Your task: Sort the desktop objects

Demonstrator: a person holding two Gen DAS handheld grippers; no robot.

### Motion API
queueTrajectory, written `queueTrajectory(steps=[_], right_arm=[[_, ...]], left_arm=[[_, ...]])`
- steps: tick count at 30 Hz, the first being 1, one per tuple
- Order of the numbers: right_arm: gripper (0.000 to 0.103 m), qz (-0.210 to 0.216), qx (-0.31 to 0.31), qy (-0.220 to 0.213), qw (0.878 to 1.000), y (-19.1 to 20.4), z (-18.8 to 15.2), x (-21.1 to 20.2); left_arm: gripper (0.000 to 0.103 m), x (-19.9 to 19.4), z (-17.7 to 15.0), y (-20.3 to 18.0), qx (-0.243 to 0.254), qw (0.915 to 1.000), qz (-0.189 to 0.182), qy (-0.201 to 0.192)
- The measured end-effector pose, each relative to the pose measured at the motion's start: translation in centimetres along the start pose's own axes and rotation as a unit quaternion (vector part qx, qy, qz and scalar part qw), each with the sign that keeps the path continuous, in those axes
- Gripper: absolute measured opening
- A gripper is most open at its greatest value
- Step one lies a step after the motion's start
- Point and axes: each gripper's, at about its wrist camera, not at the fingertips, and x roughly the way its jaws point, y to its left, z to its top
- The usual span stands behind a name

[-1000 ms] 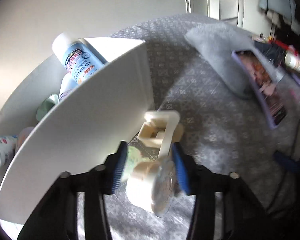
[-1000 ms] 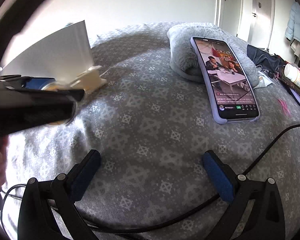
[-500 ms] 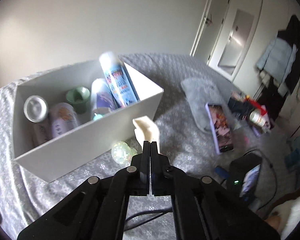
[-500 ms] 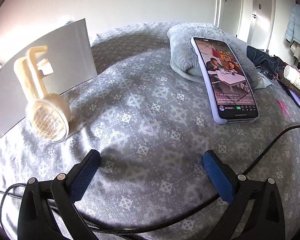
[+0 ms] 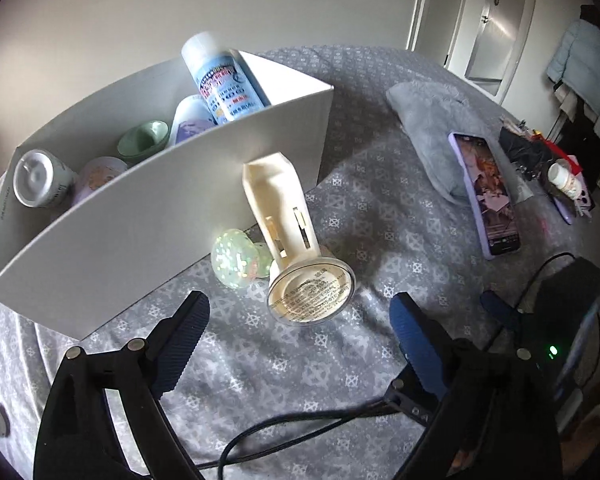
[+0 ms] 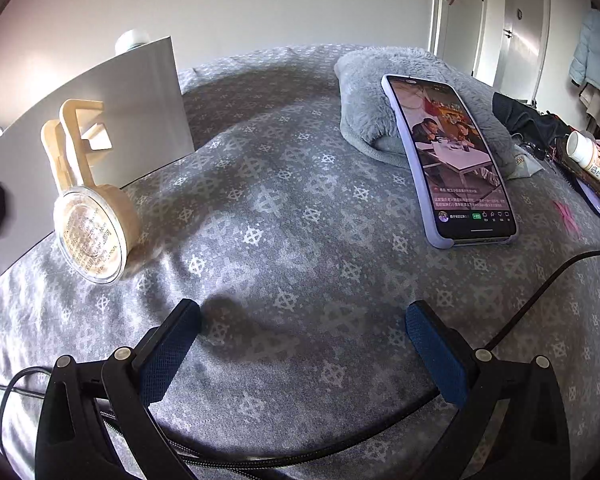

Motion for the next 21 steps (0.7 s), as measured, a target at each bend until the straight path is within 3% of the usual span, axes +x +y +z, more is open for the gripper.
queueTrajectory(steps=[3,6,9,13,21], right_arm=[[0.103,-0.001,0.000,-0.002,1.000,0.0,-0.1,0.0],[0.103,-0.001,0.000,-0.003,1.000,0.0,-0.1,-0.1],[0.103,-0.001,0.001,-0.004,1.000,-0.1,-0.2,-0.1],[0.103,-0.001,0.001,-0.005,1.000,-0.1,-0.2,-0.1],[0.103,0.000,0.002,-0.005,1.000,-0.1,-0.1,-0.1]], left_arm=[[0.092,3.5,0.3,-1.2,-0.007,0.9987,0.034,0.037],[0.091,5.8,0.3,-1.1,-0.037,0.9969,0.044,0.054],[0.061,6.4,0.1,0.0,-0.078,0.9946,0.037,0.057],[0.060,4.7,-0.5,1.0,-0.099,0.9947,0.008,0.027],[0.060,-3.1,-1.4,2.2,-0.104,0.9927,-0.008,-0.060]])
